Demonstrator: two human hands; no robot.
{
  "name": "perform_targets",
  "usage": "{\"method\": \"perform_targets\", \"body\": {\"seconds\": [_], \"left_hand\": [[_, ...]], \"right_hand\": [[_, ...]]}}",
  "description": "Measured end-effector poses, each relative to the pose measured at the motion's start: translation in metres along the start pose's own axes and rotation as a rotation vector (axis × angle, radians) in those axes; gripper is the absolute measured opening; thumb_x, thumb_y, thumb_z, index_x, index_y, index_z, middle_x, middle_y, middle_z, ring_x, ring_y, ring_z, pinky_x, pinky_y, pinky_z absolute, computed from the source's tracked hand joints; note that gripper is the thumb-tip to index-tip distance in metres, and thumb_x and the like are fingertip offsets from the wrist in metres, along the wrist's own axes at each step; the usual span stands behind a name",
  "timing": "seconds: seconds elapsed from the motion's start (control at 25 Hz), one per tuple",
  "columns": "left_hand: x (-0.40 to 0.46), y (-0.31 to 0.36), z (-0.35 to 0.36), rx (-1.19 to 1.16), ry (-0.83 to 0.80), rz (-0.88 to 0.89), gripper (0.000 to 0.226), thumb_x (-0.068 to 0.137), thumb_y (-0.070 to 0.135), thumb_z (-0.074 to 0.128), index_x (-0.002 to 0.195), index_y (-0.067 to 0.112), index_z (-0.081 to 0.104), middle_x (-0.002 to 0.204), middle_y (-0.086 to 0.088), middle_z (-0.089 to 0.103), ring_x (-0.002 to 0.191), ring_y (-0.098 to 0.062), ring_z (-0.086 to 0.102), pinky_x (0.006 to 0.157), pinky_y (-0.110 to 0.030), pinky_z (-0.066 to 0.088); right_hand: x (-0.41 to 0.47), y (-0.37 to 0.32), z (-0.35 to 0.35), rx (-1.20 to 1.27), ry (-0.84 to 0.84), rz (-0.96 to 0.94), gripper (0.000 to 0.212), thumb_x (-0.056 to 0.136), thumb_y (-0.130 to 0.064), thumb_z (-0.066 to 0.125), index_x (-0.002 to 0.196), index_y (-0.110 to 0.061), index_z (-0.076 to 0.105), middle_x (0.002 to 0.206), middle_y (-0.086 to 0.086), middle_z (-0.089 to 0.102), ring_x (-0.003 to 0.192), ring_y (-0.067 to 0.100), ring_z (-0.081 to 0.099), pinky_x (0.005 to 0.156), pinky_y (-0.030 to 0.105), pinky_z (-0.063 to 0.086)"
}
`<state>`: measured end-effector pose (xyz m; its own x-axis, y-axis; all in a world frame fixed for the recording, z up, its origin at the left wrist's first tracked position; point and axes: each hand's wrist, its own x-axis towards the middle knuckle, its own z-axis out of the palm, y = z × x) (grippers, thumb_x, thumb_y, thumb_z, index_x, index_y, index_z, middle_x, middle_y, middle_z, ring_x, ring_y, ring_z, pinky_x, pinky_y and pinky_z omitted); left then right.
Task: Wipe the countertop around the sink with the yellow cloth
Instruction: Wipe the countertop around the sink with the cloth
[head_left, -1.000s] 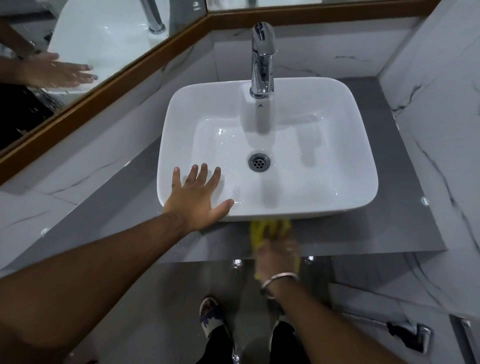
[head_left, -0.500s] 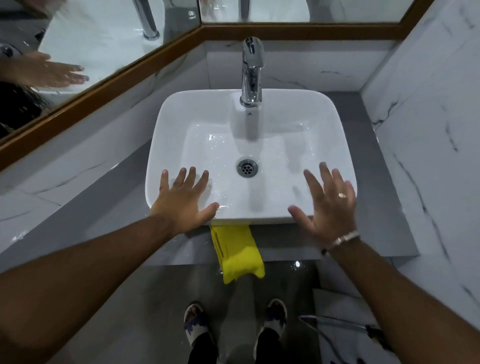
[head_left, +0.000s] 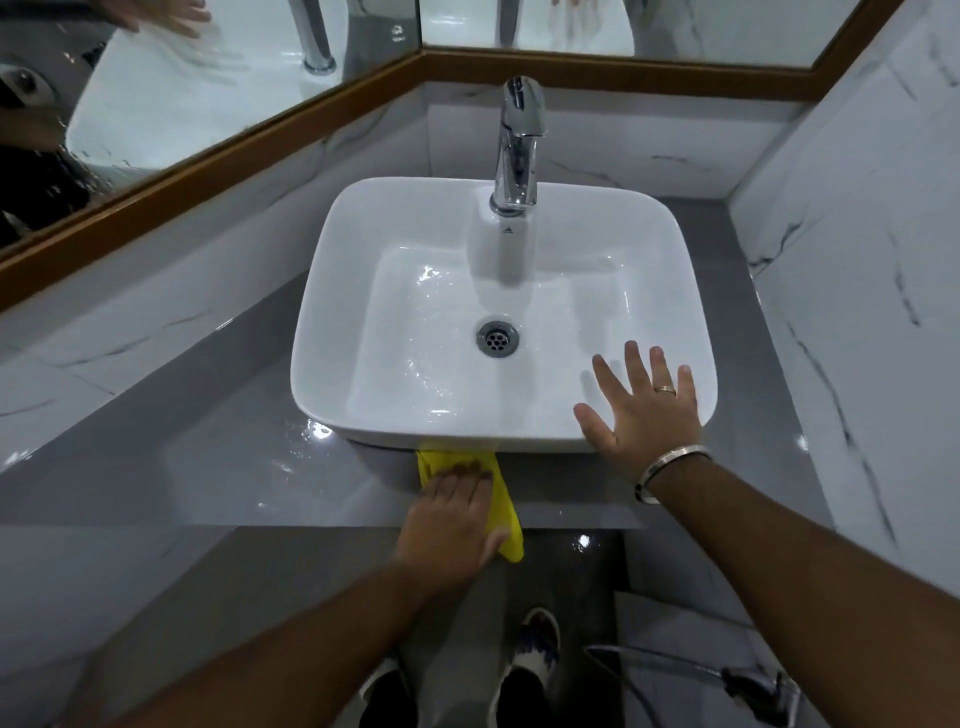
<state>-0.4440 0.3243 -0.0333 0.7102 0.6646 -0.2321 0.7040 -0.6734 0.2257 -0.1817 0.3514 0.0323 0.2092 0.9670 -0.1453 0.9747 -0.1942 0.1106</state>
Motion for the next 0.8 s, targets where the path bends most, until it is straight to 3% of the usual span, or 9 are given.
{"method": "perform_targets", "body": {"seconds": [0.08, 0.16, 0.24, 0.32, 0.44, 0.52, 0.6, 0.68, 0.8], "left_hand": [[0.024, 0.0, 0.016, -0.005, -0.162, -0.134, 0.074, 0.082, 0.056, 0.039, 0.123, 0.0, 0.062, 0.124, -0.02, 0.064, 0.115, -0.038, 0.058, 0.095, -0.047, 0.048], [0.017, -0.012, 0.033, -0.006, -0.243, -0.158, 0.073, 0.086, 0.056, 0.037, 0.128, 0.0, 0.058, 0.13, -0.021, 0.061, 0.123, -0.037, 0.045, 0.101, -0.049, 0.039], [-0.019, -0.048, 0.042, 0.021, -0.165, -0.191, 0.071, 0.095, 0.056, 0.03, 0.132, 0.001, 0.053, 0.133, -0.023, 0.058, 0.125, -0.039, 0.041, 0.103, -0.05, 0.033], [-0.063, -0.119, 0.032, 0.004, -0.029, -0.32, 0.072, 0.097, 0.056, 0.022, 0.132, -0.001, 0.05, 0.134, -0.027, 0.055, 0.124, -0.045, 0.049, 0.1, -0.053, 0.041], [-0.108, -0.197, 0.016, 0.04, 0.101, -0.527, 0.07, 0.087, 0.047, 0.036, 0.13, -0.005, 0.05, 0.137, -0.032, 0.05, 0.119, -0.054, 0.052, 0.096, -0.06, 0.044], [-0.097, -0.192, 0.021, -0.004, 0.054, -0.482, 0.069, 0.08, 0.04, 0.039, 0.133, -0.004, 0.045, 0.139, -0.029, 0.049, 0.118, -0.055, 0.053, 0.103, -0.054, 0.035], [-0.076, -0.171, 0.03, -0.031, 0.076, -0.278, 0.072, 0.077, 0.038, 0.042, 0.137, 0.0, 0.039, 0.143, -0.024, 0.045, 0.125, -0.05, 0.048, 0.111, -0.049, 0.018], [-0.068, -0.193, 0.026, 0.024, 0.076, -0.083, 0.073, 0.077, 0.038, 0.044, 0.14, 0.001, 0.041, 0.147, -0.023, 0.042, 0.133, -0.045, 0.042, 0.113, -0.048, 0.016], [-0.083, -0.272, 0.008, -0.011, 0.108, -0.374, 0.071, 0.078, 0.035, 0.042, 0.136, -0.005, 0.043, 0.141, -0.029, 0.046, 0.125, -0.052, 0.048, 0.108, -0.055, 0.03]], "right_hand": [[0.001, 0.002, -0.001, 0.002, -0.02, 0.009, 0.074, 0.082, -0.064, 0.005, 0.145, -0.029, 0.019, 0.156, 0.014, 0.016, 0.142, 0.038, 0.012, 0.113, 0.059, 0.009], [0.002, -0.005, -0.004, -0.005, -0.06, -0.003, 0.074, 0.08, -0.061, 0.001, 0.146, -0.03, 0.014, 0.158, 0.013, 0.011, 0.143, 0.037, 0.007, 0.114, 0.058, 0.008], [0.003, -0.023, -0.009, 0.014, -0.094, -0.019, 0.072, 0.08, -0.059, 0.001, 0.146, -0.032, 0.009, 0.158, 0.012, 0.007, 0.144, 0.036, 0.003, 0.115, 0.058, 0.006], [0.009, -0.066, -0.014, 0.099, -0.091, -0.072, 0.071, 0.081, -0.06, 0.006, 0.146, -0.033, 0.009, 0.158, 0.011, 0.005, 0.144, 0.034, 0.001, 0.114, 0.058, 0.002], [0.021, -0.165, -0.022, 0.183, -0.082, -0.205, 0.069, 0.082, -0.059, 0.012, 0.145, -0.031, 0.015, 0.158, 0.011, 0.011, 0.144, 0.034, 0.008, 0.113, 0.058, 0.005], [0.027, -0.218, -0.027, 0.212, -0.08, -0.218, 0.07, 0.081, -0.057, 0.01, 0.145, -0.03, 0.018, 0.157, 0.011, 0.016, 0.143, 0.034, 0.011, 0.113, 0.058, 0.009], [0.031, -0.234, -0.028, 0.222, -0.088, -0.18, 0.073, 0.077, -0.057, 0.005, 0.144, -0.03, 0.018, 0.157, 0.01, 0.016, 0.143, 0.033, 0.012, 0.114, 0.056, 0.011], [0.034, -0.234, -0.025, 0.223, -0.099, -0.145, 0.075, 0.075, -0.058, 0.003, 0.145, -0.032, 0.015, 0.157, 0.009, 0.014, 0.143, 0.031, 0.01, 0.114, 0.055, 0.01], [0.034, -0.234, -0.028, 0.196, -0.114, -0.138, 0.072, 0.076, -0.056, 0.004, 0.144, -0.033, 0.014, 0.157, 0.007, 0.015, 0.143, 0.03, 0.01, 0.114, 0.054, 0.012]]}}
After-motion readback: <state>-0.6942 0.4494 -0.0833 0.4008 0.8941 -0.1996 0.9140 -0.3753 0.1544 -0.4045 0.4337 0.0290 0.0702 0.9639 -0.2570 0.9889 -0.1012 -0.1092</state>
